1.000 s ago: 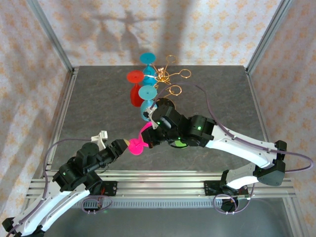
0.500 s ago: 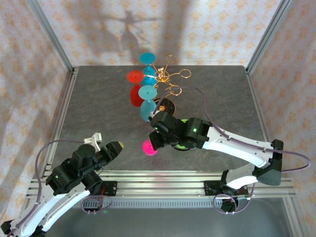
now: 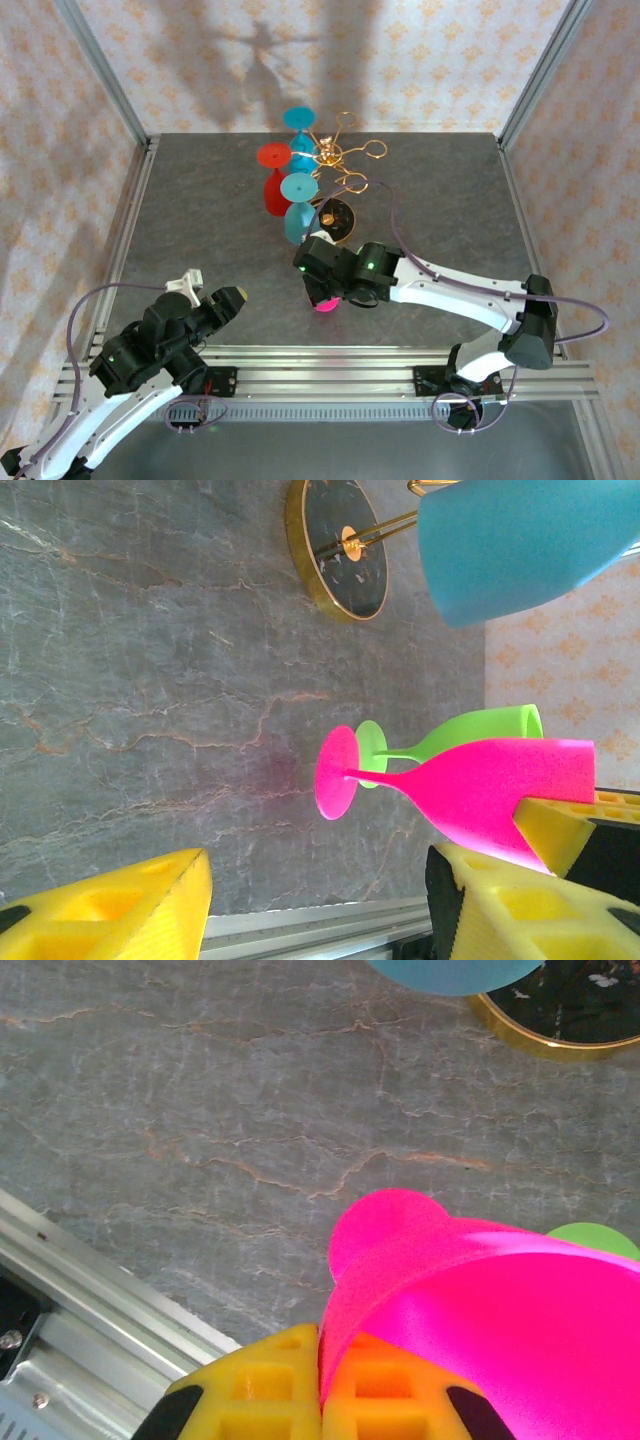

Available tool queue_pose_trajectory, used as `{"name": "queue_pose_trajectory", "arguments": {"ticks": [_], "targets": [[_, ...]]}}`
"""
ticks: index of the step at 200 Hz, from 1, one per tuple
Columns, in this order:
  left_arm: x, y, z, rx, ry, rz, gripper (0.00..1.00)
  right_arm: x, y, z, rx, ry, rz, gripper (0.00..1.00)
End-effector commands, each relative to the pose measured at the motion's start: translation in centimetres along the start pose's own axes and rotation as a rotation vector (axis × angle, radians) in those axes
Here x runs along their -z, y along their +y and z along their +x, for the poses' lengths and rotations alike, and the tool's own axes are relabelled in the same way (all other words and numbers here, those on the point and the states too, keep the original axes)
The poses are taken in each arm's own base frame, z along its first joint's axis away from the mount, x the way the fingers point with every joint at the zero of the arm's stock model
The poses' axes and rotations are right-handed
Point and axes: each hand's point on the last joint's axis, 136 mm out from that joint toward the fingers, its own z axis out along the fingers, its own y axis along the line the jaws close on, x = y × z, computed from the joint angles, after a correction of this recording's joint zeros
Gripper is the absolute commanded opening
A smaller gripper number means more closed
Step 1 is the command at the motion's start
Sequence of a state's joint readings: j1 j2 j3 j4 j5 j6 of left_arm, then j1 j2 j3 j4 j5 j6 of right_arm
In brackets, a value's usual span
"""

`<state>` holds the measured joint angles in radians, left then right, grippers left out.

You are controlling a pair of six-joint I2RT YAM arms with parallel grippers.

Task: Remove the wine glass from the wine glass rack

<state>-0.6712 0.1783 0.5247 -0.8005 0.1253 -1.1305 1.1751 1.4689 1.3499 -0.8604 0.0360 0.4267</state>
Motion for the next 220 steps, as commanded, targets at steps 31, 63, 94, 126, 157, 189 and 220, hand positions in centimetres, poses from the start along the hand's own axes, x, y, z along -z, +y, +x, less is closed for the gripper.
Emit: {"name": "queue_pose_trajectory", "arguments": {"ticks": [31,63,94,126,157,189,220], "targets": [[0.5,0.2,-0.7,-0.011,-0.036,-0.021,0.59,-1.5,-1.9,0.3,0.013,-0.008,0.114,0.0],[0.4,0.2,-0.7,-0.01,-0.034,-0.022,0.59,-2.2,-2.1,0.8,0.02,0.008,0.129,0.0],[0.4,0.3,-0.7,-0.008,-0.034,-0.024,0.59,-2.6,-2.3,1.0,0.02,0.011,0.136,0.0],[0.4,0.3,-0.7,-0.009,-0.036,-0.024,0.59,-2.9,-2.4,1.3,0.023,0.023,0.143,0.0],[0.4,0.2,-0.7,-0.009,-0.036,-0.024,0.59,-3.2,-2.6,1.5,0.019,0.026,0.151,0.0],[0.3,0.3,-0.7,-0.009,-0.036,-0.025,0.59,-3.4,-2.6,1.6,0.022,0.031,0.153,0.04],[0.4,0.2,-0.8,-0.009,-0.038,-0.024,0.59,-3.4,-2.5,1.5,0.023,0.028,0.154,0.1]]}}
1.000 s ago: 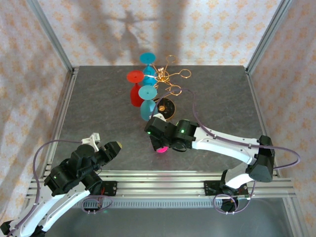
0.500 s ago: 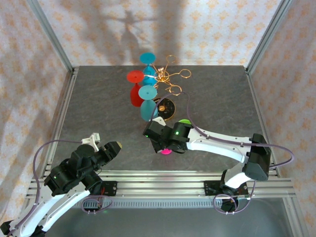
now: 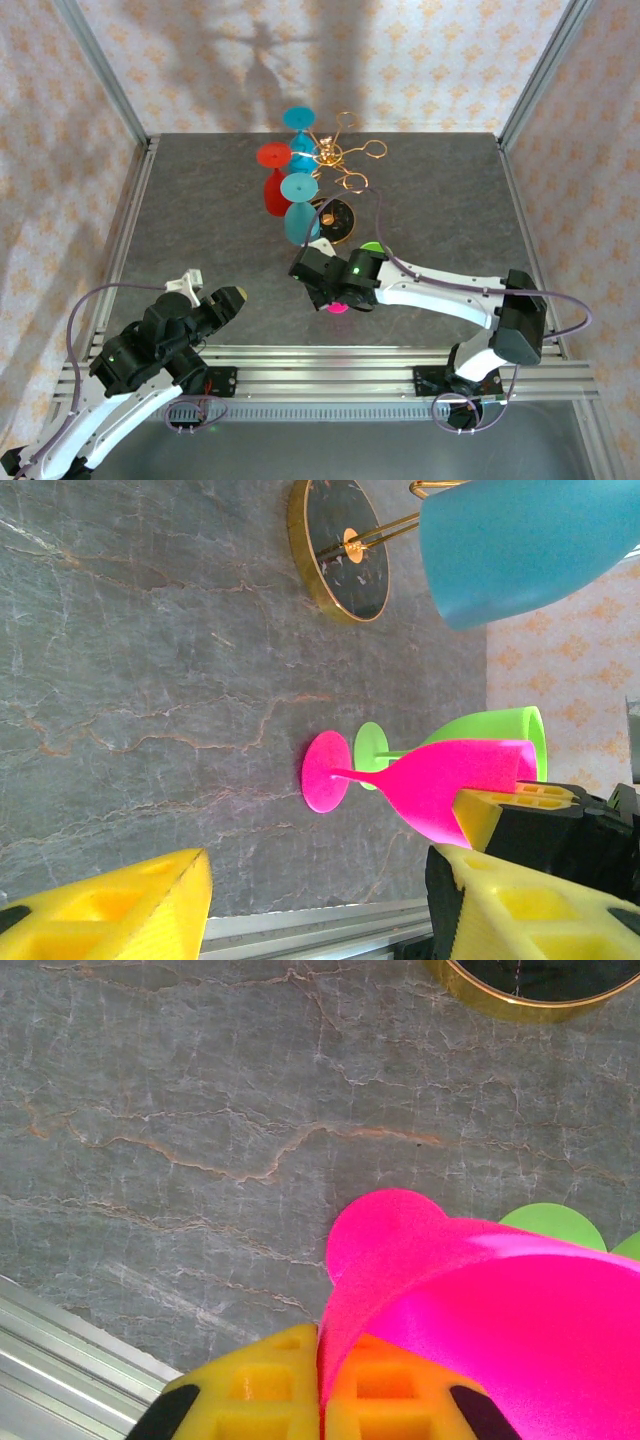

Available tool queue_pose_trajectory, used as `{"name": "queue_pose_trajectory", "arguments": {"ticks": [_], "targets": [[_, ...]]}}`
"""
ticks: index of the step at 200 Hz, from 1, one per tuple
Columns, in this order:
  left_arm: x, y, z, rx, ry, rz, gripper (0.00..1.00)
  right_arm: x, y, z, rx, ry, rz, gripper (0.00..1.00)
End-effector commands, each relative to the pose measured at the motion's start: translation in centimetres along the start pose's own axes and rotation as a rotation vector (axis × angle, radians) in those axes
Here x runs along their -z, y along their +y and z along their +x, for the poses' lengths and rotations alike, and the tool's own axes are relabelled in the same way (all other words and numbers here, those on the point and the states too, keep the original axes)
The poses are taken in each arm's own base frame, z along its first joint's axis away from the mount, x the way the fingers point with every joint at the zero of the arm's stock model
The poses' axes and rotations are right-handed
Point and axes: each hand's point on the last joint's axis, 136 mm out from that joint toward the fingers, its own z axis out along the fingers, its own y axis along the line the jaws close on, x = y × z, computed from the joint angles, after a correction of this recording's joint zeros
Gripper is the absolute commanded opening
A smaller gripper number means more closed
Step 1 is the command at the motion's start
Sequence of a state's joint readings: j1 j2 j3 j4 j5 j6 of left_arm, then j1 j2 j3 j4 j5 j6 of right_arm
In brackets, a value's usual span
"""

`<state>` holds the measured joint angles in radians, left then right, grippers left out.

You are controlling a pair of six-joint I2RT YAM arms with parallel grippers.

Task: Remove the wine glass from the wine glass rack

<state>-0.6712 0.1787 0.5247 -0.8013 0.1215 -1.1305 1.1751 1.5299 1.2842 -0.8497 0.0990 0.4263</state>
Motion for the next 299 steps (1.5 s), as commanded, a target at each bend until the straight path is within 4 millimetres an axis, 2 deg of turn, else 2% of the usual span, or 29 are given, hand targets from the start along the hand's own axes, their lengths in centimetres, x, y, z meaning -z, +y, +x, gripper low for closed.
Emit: {"name": "queue_pose_trajectory", "arguments": {"ticks": [1,47,76,117,176,214,230,247,248,251,269,299], "targets": [[0.4,0.1,-0.7,-0.008,-0.034,-0.021,0.59,-0.1,-0.7,-0.4,-0.01,-0.023,0.036,0.1],[0.4,0.0,-0.8,-0.008,-0.034,-0.016,0.59,0.4,-0.8,-0.9,-0.011,-0.034,0.043,0.2],[0.5,-0.2,-0.9,-0.014,-0.037,-0.011,0.59,1.8,-1.1,-1.9,-0.017,-0.07,0.045,0.29],[0.8,-0.8,-1.1,-0.031,-0.04,-0.007,0.59,5.4,-1.4,-4.0,-0.033,-0.149,0.025,0.34],[1.2,-2.3,-1.9,-0.072,-0.05,-0.007,0.59,11.8,-1.6,-6.1,-0.102,-0.258,-0.106,0.37],[2.1,-4.7,-3.3,-0.14,-0.073,-0.005,0.59,16.0,-2.8,-7.6,-0.232,-0.323,-0.257,0.37],[2.5,-6.3,-4.1,-0.175,-0.087,-0.005,0.59,17.3,-3.4,-8.5,-0.311,-0.34,-0.365,0.41],[2.7,-7.6,-5.1,-0.215,-0.112,-0.019,0.59,17.4,-4.2,-9.7,-0.387,-0.343,-0.434,0.44],[2.7,-7.7,-5.2,-0.217,-0.115,-0.018,0.59,18.2,-4.4,-9.7,-0.394,-0.358,-0.452,0.44],[2.8,-8.0,-5.5,-0.223,-0.121,-0.019,0.59,18.6,-4.5,-9.9,-0.405,-0.368,-0.472,0.45],[2.7,-9.8,-6.6,-0.258,-0.154,-0.013,0.6,19.4,-5.1,-11.5,-0.464,-0.396,-0.554,0.49],[2.5,-12.6,-8.2,-0.296,-0.198,0.004,0.61,19.6,-5.5,-13.6,-0.527,-0.409,-0.649,0.53]]}}
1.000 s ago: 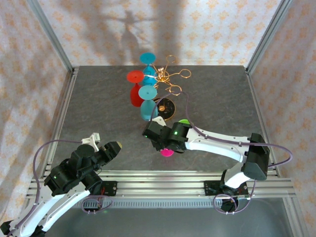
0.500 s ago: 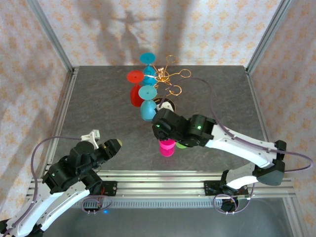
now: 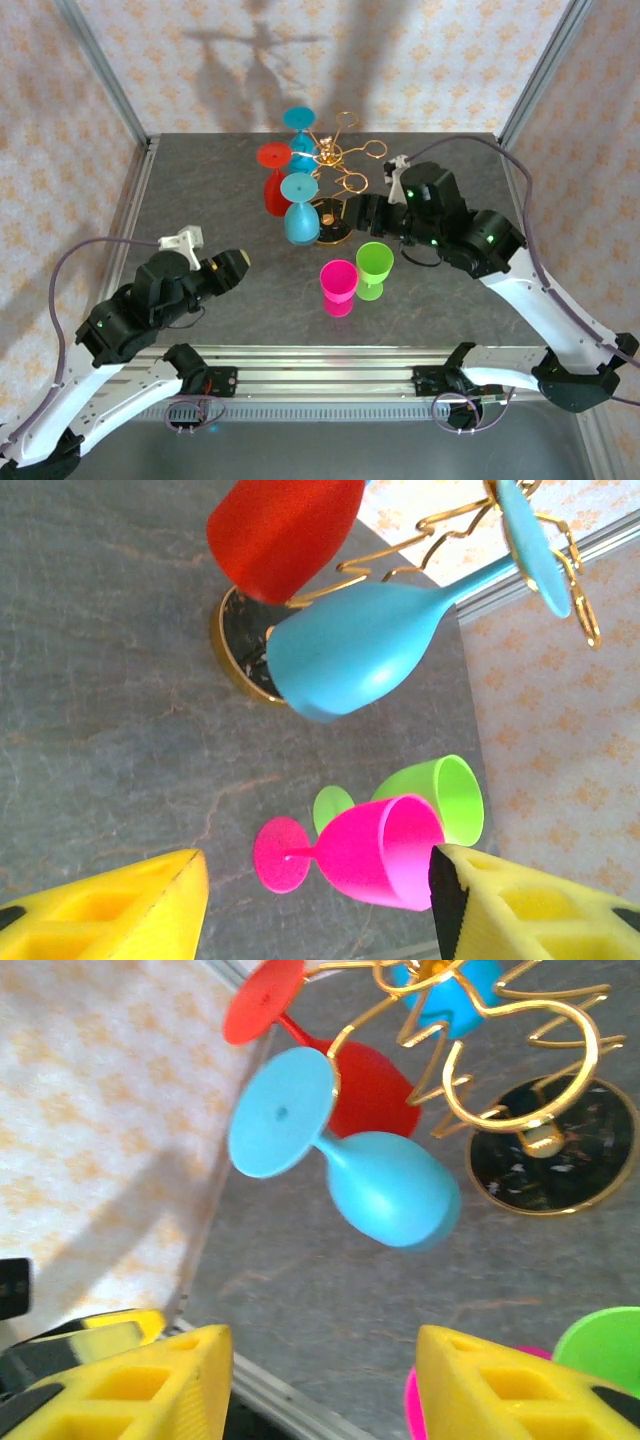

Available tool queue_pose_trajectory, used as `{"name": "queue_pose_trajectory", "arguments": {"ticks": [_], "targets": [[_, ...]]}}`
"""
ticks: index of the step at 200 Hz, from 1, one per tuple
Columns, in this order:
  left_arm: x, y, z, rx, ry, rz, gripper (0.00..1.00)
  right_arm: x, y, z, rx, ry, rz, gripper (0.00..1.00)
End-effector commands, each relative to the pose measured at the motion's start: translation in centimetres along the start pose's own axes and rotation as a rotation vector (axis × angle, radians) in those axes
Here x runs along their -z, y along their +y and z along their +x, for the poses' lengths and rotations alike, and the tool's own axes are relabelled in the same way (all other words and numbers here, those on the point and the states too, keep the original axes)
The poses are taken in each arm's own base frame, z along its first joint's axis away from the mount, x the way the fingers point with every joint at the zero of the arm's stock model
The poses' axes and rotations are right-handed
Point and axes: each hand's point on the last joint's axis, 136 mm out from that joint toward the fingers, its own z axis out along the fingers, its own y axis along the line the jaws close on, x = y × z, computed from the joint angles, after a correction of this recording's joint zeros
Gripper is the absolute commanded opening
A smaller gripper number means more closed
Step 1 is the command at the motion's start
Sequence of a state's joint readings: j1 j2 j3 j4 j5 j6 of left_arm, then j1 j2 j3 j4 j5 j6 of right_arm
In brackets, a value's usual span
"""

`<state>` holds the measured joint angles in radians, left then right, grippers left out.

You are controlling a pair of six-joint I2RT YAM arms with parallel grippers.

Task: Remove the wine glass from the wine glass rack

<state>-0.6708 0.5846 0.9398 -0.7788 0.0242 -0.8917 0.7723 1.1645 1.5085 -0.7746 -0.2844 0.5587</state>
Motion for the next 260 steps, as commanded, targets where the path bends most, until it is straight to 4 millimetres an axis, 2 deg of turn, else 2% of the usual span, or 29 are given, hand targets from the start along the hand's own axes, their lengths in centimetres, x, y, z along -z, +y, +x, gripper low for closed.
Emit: {"name": "queue_pose_trajectory", "arguments": {"ticks": [1,9,37,74,142,260], "targets": [[0.3,-2.0,-3.1,-0.06,-0.102,0.014,0.61,-0.6,2.3,-0.9,-0.07,0.024,-0.155,0.53],[0.0,-2.5,-3.5,-0.071,-0.105,0.011,0.61,-1.7,2.0,-1.1,-0.088,0.037,-0.144,0.53],[-0.7,-4.7,-4.9,-0.098,-0.102,0.017,0.61,-2.7,2.2,-2.0,-0.094,0.037,-0.156,0.53],[-2.4,-7.1,-6.4,-0.093,-0.095,0.049,0.61,-4.4,2.4,-2.1,-0.09,0.067,-0.153,0.53],[-5.7,-9.5,-7.7,-0.046,-0.04,0.12,0.6,-6.5,1.9,-2.3,-0.093,0.083,-0.143,0.46],[-8.7,-10.1,-9.8,-0.024,-0.022,0.127,0.51,-9.0,0.8,-4.4,-0.096,0.064,-0.111,0.44]]}}
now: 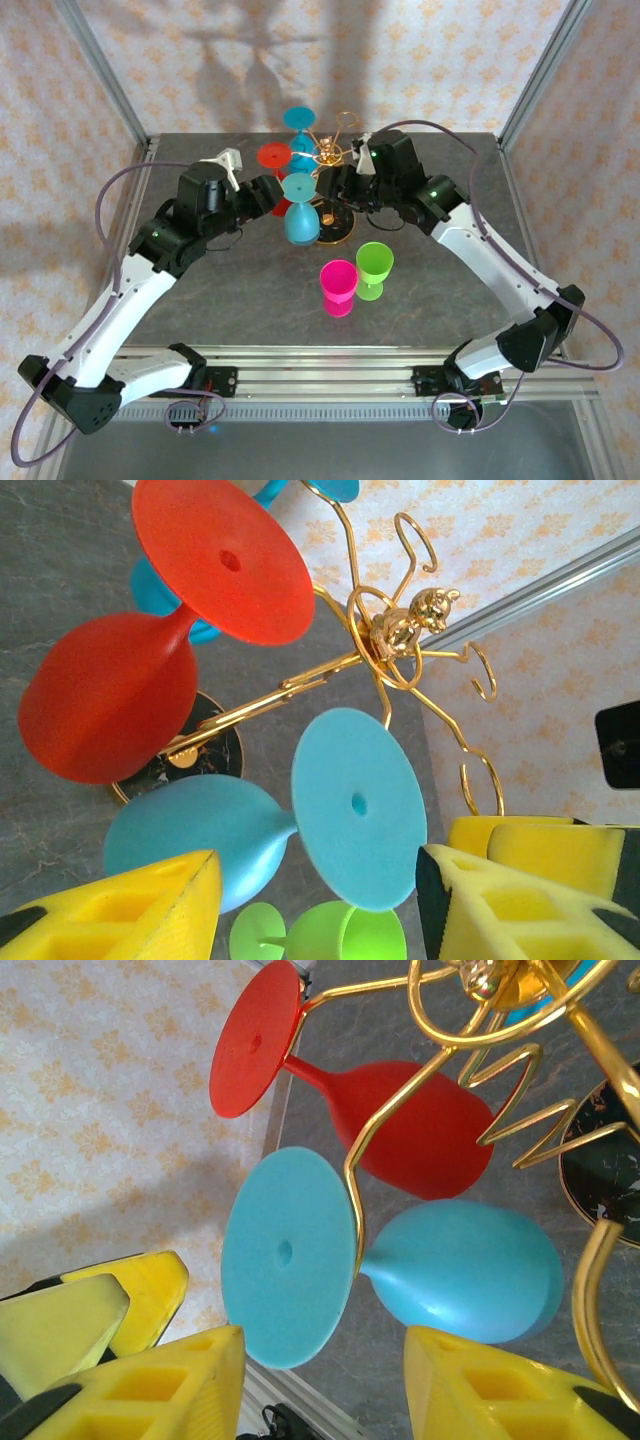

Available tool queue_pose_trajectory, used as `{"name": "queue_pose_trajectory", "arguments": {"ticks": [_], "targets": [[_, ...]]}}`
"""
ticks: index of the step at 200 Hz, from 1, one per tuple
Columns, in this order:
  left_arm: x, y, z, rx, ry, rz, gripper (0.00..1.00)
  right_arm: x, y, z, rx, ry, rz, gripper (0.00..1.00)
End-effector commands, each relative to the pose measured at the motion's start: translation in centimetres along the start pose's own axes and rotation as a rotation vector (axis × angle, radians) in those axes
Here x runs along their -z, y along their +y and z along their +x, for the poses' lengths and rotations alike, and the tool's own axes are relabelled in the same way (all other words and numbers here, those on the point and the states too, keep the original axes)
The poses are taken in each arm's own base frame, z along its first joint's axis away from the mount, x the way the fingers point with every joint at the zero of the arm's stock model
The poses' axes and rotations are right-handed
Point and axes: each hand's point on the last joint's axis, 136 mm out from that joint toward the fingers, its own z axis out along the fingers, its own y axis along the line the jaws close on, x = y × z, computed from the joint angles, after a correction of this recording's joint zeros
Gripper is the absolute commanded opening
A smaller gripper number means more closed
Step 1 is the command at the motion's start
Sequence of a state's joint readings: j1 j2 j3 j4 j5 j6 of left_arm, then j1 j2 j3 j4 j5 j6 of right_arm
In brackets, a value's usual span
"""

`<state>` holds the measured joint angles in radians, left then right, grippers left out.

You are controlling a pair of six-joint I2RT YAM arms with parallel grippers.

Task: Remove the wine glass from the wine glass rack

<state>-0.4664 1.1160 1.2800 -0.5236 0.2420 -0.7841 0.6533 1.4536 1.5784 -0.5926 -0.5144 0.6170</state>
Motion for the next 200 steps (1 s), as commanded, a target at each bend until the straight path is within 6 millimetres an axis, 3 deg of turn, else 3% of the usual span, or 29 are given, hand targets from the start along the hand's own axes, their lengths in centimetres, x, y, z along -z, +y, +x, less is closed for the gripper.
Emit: {"name": "queue_pose_trajectory", "arguments": {"ticks": [1,147,200], "targets": [[0.0,-1.7,-1.2,-0.014,-0.012,0.058,0.51,0.4,1.5,-1.6,0.034,-0.041,-0.041,0.44],[-2.7,-1.6,-1.4,-0.001,0.028,0.071,0.27,-1.4,1.0,-1.8,0.02,-0.009,-0.038,0.35],[-3.2,-1.7,-1.2,0.007,0.043,0.083,0.25,-1.6,0.8,-1.9,0.018,-0.01,-0.029,0.34]]}}
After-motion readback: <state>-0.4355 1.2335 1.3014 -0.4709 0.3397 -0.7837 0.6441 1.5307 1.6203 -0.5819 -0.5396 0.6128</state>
